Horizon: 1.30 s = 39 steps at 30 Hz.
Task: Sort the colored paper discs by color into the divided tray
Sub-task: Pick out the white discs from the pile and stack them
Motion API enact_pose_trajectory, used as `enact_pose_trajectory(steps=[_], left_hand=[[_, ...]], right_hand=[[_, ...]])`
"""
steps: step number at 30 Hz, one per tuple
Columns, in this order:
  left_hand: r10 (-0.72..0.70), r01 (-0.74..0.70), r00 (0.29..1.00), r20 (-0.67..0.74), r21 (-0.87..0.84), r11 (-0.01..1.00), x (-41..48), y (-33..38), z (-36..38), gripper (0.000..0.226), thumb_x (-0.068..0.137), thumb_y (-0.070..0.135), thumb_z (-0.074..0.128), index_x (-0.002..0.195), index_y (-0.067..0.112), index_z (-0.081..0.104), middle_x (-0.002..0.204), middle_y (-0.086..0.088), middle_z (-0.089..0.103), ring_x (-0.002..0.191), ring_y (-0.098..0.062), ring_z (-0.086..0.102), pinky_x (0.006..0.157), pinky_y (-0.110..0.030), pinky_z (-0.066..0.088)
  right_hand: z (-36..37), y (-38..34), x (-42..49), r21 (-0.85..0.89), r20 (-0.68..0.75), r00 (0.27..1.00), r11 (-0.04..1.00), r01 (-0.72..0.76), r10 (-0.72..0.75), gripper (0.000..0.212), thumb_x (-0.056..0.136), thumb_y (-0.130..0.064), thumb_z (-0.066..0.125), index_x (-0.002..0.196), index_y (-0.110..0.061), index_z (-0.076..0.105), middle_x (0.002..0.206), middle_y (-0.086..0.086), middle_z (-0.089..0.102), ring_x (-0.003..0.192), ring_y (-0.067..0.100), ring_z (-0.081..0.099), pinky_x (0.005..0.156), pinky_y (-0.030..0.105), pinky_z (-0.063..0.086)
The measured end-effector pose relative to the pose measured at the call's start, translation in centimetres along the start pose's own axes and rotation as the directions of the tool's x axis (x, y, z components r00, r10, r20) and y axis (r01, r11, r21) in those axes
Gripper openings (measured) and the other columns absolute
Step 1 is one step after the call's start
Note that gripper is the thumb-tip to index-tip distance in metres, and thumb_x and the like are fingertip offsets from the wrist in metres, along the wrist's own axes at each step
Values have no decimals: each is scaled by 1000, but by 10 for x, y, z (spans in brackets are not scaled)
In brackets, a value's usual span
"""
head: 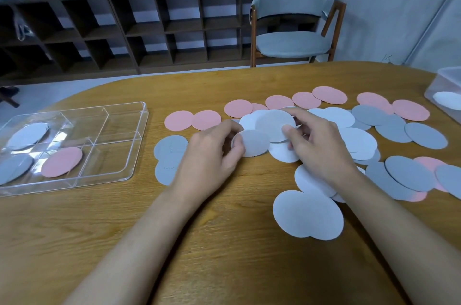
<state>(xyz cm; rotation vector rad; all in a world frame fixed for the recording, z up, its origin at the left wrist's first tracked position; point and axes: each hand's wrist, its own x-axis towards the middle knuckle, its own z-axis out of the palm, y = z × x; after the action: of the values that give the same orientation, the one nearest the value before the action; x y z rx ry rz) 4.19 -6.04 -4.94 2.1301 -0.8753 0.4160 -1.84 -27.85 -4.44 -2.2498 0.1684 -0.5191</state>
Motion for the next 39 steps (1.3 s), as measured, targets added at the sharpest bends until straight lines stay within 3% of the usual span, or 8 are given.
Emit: enact_pose_trajectory(steps=[4, 10, 15, 21, 28, 32, 35, 39], left_hand=[[-125, 125, 992, 7, -121, 985, -2, 6, 6, 12, 88, 9, 69, 95, 19, 66, 76, 8, 67, 71, -12, 67, 66, -29, 58], [-261, 246, 965, -38, -229, 942, 0, 6, 10, 30, 85, 12, 79, 111, 22, 67, 97, 8, 68, 72, -8, 69, 63, -10, 50], [-284, 275, 958, -28, -172, 946, -1, 5, 10, 22, 87, 24, 80, 107, 25, 71, 84, 10, 70, 70, -5, 68, 67, -24, 58], [-255, 247, 967, -20, -192, 950, -1, 10, 10, 19, 86, 23, 82, 101, 21, 70, 81, 8, 68, 69, -9, 69, 67, -25, 57], [-114, 108, 993, -28, -142, 984, -7, 26, 8, 30, 87, 26, 78, 111, 24, 61, 95, 11, 59, 75, -14, 63, 63, -21, 48], [-55, 121, 963, 265, -239, 963, -13, 40, 12, 17, 84, 30, 83, 94, 25, 71, 81, 8, 66, 75, -14, 63, 66, -25, 48], [2, 81, 887, 461, -160, 984, -18, 47, 14, 35, 74, 49, 89, 101, 32, 76, 95, 15, 67, 94, -8, 62, 78, -18, 46], [40, -24, 856, 516, -38, 999, -21, 54, 15, 63, 59, 68, 88, 112, 40, 71, 111, 25, 58, 113, 0, 52, 92, -16, 40]], right_hand=[[4, -6, -5, 50, 83, 996, 998, 36, -40, 40, 103, -13, 55, 131, -40, 66, 73, 2, 67, 74, 13, 64, 73, 28, 50], [9, -5, -6, 102, 164, 985, 994, 35, -52, 44, 107, -12, 44, 140, -34, 62, 74, 0, 70, 77, 14, 67, 84, 41, 59], [7, -9, -9, 76, 227, 970, 994, 73, -89, 41, 105, -27, 54, 145, -34, 57, 84, -4, 69, 83, 14, 65, 79, 25, 54], [5, -8, -8, -58, 220, 969, 990, 127, -112, 24, 104, -28, 57, 128, -26, 62, 82, -12, 65, 81, 5, 60, 68, 12, 41], [-10, -5, -11, -54, 242, 965, 992, 114, -98, 12, 105, -28, 55, 116, -29, 60, 82, -5, 60, 78, 6, 54, 63, 16, 40], [-30, 8, -14, -31, 189, 980, 997, 70, -63, 12, 104, -28, 57, 114, -31, 61, 94, -2, 67, 83, 14, 59, 76, 36, 50], [-47, 21, -19, 11, 147, 989, 1000, 23, -25, 13, 104, -27, 58, 114, -33, 62, 99, 1, 70, 86, 22, 65, 81, 50, 56], [-55, 30, -27, 90, 64, 998, 996, 5, -11, 14, 104, -22, 57, 115, -29, 63, 101, -1, 72, 76, 12, 67, 77, 42, 58]])
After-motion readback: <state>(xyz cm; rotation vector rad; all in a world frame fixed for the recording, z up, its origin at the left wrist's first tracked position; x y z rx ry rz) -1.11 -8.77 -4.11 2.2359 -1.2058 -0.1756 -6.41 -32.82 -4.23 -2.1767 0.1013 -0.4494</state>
